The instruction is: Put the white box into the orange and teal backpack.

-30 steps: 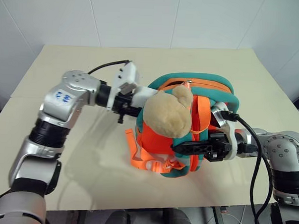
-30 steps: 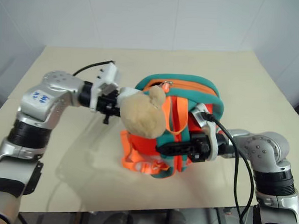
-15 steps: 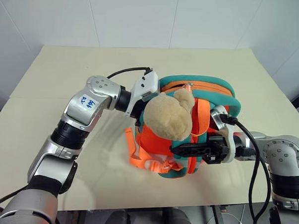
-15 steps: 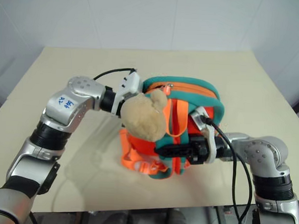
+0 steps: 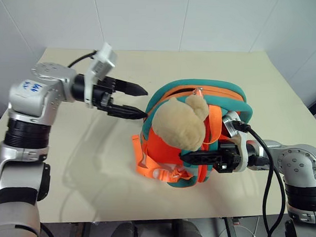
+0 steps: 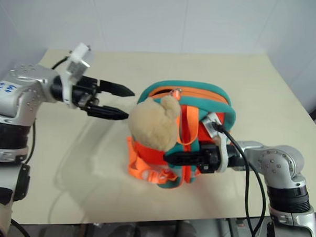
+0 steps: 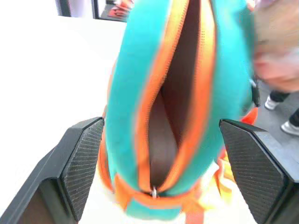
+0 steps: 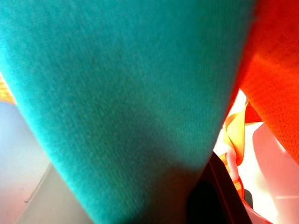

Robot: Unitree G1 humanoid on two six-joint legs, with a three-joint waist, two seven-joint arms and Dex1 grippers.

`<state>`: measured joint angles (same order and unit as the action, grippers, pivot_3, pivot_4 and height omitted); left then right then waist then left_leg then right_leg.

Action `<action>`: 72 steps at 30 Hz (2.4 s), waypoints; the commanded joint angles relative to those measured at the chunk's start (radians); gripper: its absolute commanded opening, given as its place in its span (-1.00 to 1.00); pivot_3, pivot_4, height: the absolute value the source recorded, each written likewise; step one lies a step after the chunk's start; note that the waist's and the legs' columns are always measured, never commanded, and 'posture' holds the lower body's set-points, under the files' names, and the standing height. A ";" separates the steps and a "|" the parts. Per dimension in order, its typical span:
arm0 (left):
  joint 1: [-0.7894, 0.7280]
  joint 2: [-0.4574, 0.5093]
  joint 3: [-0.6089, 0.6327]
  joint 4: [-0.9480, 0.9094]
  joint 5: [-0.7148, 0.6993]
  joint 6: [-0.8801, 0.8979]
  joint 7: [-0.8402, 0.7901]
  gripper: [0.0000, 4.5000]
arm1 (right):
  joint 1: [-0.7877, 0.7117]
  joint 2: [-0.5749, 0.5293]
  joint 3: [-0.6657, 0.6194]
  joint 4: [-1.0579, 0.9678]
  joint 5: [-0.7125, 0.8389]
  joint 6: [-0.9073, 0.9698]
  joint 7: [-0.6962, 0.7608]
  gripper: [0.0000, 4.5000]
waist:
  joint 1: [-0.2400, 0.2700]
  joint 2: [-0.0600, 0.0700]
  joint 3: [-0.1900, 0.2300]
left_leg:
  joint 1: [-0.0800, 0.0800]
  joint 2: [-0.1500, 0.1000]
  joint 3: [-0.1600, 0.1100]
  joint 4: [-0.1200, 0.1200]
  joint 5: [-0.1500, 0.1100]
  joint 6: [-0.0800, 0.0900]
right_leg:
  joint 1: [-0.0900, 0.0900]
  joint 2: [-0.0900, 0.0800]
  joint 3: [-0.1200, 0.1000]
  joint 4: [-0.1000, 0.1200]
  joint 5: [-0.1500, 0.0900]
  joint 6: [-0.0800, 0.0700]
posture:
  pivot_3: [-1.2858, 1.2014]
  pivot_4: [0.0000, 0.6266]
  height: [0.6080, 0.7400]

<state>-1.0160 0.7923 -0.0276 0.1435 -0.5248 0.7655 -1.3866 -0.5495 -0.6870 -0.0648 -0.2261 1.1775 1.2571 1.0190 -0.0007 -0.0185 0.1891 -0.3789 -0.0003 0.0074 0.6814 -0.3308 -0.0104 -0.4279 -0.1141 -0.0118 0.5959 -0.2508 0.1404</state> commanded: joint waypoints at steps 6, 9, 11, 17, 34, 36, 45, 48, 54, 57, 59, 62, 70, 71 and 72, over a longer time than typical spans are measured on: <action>-0.023 -0.041 0.173 -0.112 -0.215 0.031 -0.002 0.87 | -0.010 0.007 0.007 0.001 -0.002 -0.014 0.015 -0.59 | 0.001 0.000 0.000 | 0.000 0.000 0.000 0.000 0.000 0.000 | 0.000 0.000 0.000 0.000 0.000 0.000 | 0.03 -0.52 1.00; 0.001 -0.059 0.148 -0.194 -0.232 0.040 0.020 0.87 | -0.016 0.011 0.014 0.008 -0.007 -0.017 0.019 -0.59 | 0.000 0.000 0.000 | 0.000 0.000 0.000 0.000 0.000 0.000 | 0.000 0.000 0.000 0.000 0.000 0.000 | 0.03 -0.52 1.00; 0.007 -0.075 0.131 -0.237 -0.242 0.044 0.037 0.87 | -0.019 0.013 0.018 0.010 -0.008 -0.018 0.021 -0.59 | -0.001 0.000 0.000 | 0.000 0.000 0.000 0.000 0.000 0.000 | 0.000 0.000 0.000 0.000 0.000 0.000 | 0.03 -0.52 1.00; 0.015 -0.098 0.083 -0.301 -0.252 0.041 0.046 0.87 | -0.017 0.022 0.024 0.008 -0.011 -0.019 0.021 -0.59 | -0.002 0.000 0.000 | 0.001 0.000 0.000 0.000 0.000 0.000 | 0.000 0.000 0.000 0.001 0.000 0.000 | 0.03 -0.52 1.00; 0.023 -0.165 -0.070 -0.342 -0.180 -0.030 0.066 0.87 | -0.011 0.048 0.015 0.001 -0.012 -0.024 0.003 -0.59 | -0.001 0.000 0.000 | 0.001 0.000 0.000 0.000 0.000 0.000 | 0.000 0.000 0.001 0.001 0.000 0.000 | 0.03 -0.52 1.00; 0.016 -0.181 -0.058 -0.333 -0.188 -0.026 0.087 0.79 | -0.007 0.048 0.011 -0.002 -0.011 -0.023 0.001 -0.59 | -0.001 0.000 0.000 | 0.001 0.000 0.000 0.000 0.000 0.000 | 0.000 0.000 0.001 0.001 0.000 0.000 | 0.03 -0.52 1.00; 0.022 -0.174 -0.046 -0.322 -0.163 -0.053 0.104 -0.33 | -0.002 0.047 0.006 -0.004 -0.012 -0.026 -0.003 -0.59 | -0.001 0.000 0.000 | 0.001 0.000 0.000 0.000 0.000 0.000 | 0.000 0.000 0.001 0.001 0.000 0.000 | 0.03 -0.52 1.00; 0.025 -0.174 -0.044 -0.324 -0.161 -0.064 0.113 -0.64 | -0.008 0.049 0.010 0.000 -0.015 -0.028 -0.002 -0.59 | -0.001 0.000 0.000 | 0.001 0.000 0.000 0.000 0.000 0.000 | 0.000 0.000 0.001 0.001 0.000 0.000 | 0.03 -0.52 1.00; 0.028 -0.106 -0.012 -0.297 -0.162 -0.073 0.079 -0.85 | -0.007 0.051 0.012 -0.001 -0.017 -0.029 0.000 -0.59 | -0.003 0.000 0.000 | 0.001 0.000 0.000 0.000 0.000 0.000 | 0.000 0.000 0.001 0.001 0.000 0.000 | 0.03 -0.52 1.00; 0.015 -0.048 0.031 -0.248 -0.186 -0.046 0.054 -0.85 | -0.001 0.052 0.015 -0.003 -0.020 -0.031 0.001 -0.59 | -0.003 0.000 0.000 | 0.001 0.000 0.000 0.000 0.000 0.000 | 0.000 0.000 0.001 0.001 0.000 0.000 | 0.03 -0.52 1.00; 0.003 -0.017 0.049 -0.219 -0.193 -0.034 0.041 -0.85 | 0.001 0.053 0.015 -0.004 -0.020 -0.032 0.000 -0.59 | -0.003 0.000 0.000 | 0.001 0.000 0.000 0.000 0.000 0.000 | 0.000 0.000 0.001 0.001 0.000 0.000 | 0.03 -0.52 1.00; -0.018 0.037 0.067 -0.132 -0.161 -0.043 0.029 -0.85 | 0.002 0.056 0.016 -0.003 -0.021 -0.035 0.000 -0.59 | -0.002 0.000 0.000 | 0.001 0.000 0.000 0.000 0.000 0.001 | 0.000 0.000 0.001 0.001 0.000 0.000 | 0.03 -0.52 1.00; 0.022 0.135 0.063 0.089 -0.061 -0.129 -0.014 -0.85 | 0.014 0.056 0.011 -0.011 -0.014 -0.037 -0.006 -0.59 | -0.002 0.000 0.000 | 0.001 0.000 0.000 0.000 -0.002 0.003 | 0.001 0.000 0.000 0.001 0.000 0.000 | 0.03 -0.52 1.00; 0.031 0.139 0.057 0.116 -0.045 -0.143 -0.019 -0.85 | 0.014 0.056 0.011 -0.012 -0.014 -0.037 -0.007 -0.59 | -0.002 0.000 0.000 | 0.001 0.000 0.000 0.000 -0.002 0.003 | 0.001 0.000 0.000 0.001 0.000 0.000 | 0.03 -0.52 1.00; 0.038 0.143 0.050 0.137 -0.031 -0.156 -0.025 -0.85 | 0.015 0.056 0.011 -0.013 -0.013 -0.037 -0.008 -0.59 | -0.001 0.000 0.000 | 0.001 0.000 0.000 0.000 -0.002 0.003 | 0.001 0.000 0.000 0.001 0.000 0.000 | 0.03 -0.52 1.00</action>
<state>-0.9819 0.9071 0.0011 0.2447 -0.5944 0.6350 -1.4137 -0.5428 -0.6271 -0.0463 -0.2115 1.1487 1.2205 1.0095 -0.0022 -0.0185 0.1890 -0.3776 -0.0002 0.0076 0.6816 -0.3327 -0.0070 -0.4274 -0.1138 -0.0114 0.5971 -0.2508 0.1402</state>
